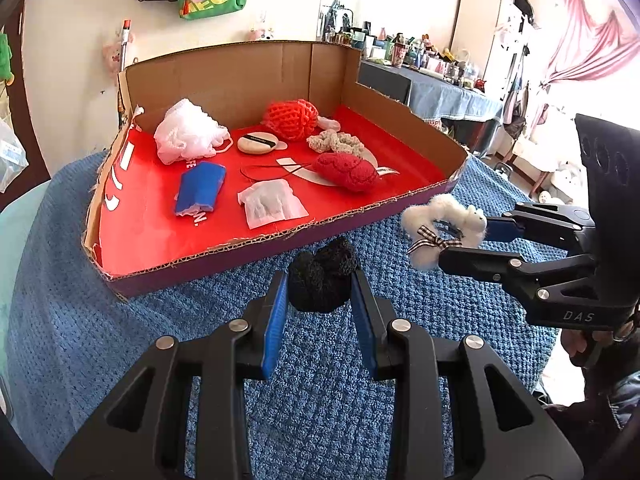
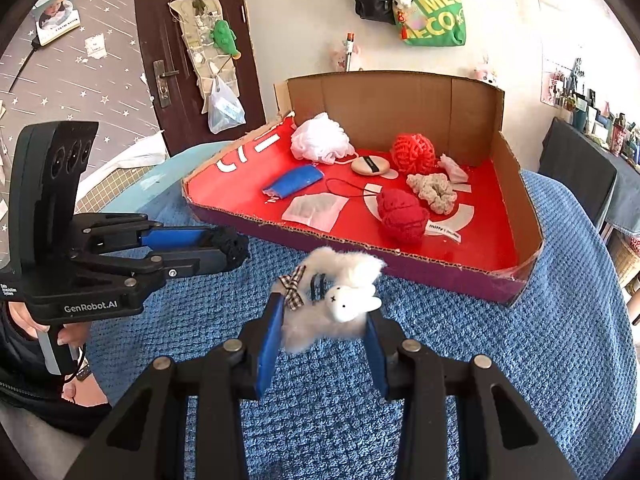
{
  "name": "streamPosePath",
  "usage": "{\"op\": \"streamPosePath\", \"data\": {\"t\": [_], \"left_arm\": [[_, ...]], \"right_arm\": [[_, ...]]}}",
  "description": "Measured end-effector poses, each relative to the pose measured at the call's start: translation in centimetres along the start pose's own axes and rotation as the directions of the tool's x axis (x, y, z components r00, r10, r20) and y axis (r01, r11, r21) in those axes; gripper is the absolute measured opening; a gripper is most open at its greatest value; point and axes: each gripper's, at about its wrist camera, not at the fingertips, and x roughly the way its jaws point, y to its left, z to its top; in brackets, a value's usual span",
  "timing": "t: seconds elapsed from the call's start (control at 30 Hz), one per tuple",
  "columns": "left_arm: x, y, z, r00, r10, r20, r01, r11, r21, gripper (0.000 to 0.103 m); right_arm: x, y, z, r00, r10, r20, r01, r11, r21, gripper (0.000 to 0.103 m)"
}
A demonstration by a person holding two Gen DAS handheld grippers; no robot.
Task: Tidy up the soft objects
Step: 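Lift the black-and-white plush with both tools and carry it into the box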
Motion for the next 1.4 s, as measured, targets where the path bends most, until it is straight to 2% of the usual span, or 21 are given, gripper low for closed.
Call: {"op": "streamPosePath", "data": {"t": [0.33, 0.47, 0.8, 0.97, 1.1, 1.17, 1.4], "left_arm": [[-0.1, 0.2, 1.1, 1.0, -0.021, 0.012, 0.021, 1.0, 0.006, 0.03], [0.3, 0.2, 2.0, 0.999, -0.051, 0.006, 0.051, 0.999, 0.018, 0.03], [2.9, -0.5, 5.2, 0.992, -0.12, -0.042, 0.123, 0.989, 0.083, 0.03], [4.5, -0.9, 6.6, 0.985, -0.147, -0.094, 0.157, 0.981, 0.114, 0.03], [6.4, -1.1, 7.5, 0.978, -0.152, -0.143, 0.17, 0.978, 0.124, 0.03], [7.3, -1.1, 7.8, 0.973, -0.164, -0.164, 0.184, 0.976, 0.118, 0.03], [9.5, -1.3, 8.1, 0.964, -0.149, -0.219, 0.178, 0.977, 0.121, 0.03]], "right_arm": [[-0.5, -0.6, 1.2, 0.999, -0.021, 0.027, 0.02, 1.0, 0.007, 0.041], [-0.6, -1.6, 2.2, 0.998, -0.057, 0.024, 0.057, 0.998, 0.015, 0.041], [0.0, -4.7, 4.8, 0.984, -0.167, -0.063, 0.168, 0.986, 0.006, 0.041], [1.3, -5.6, 6.5, 0.959, -0.233, -0.16, 0.224, 0.972, -0.07, 0.041], [3.0, -6.1, 7.6, 0.928, -0.267, -0.26, 0.239, 0.962, -0.135, 0.041], [3.6, -6.4, 7.9, 0.92, -0.262, -0.292, 0.229, 0.963, -0.142, 0.041], [6.0, -6.8, 8.9, 0.866, -0.28, -0.416, 0.213, 0.956, -0.2, 0.041]]}}
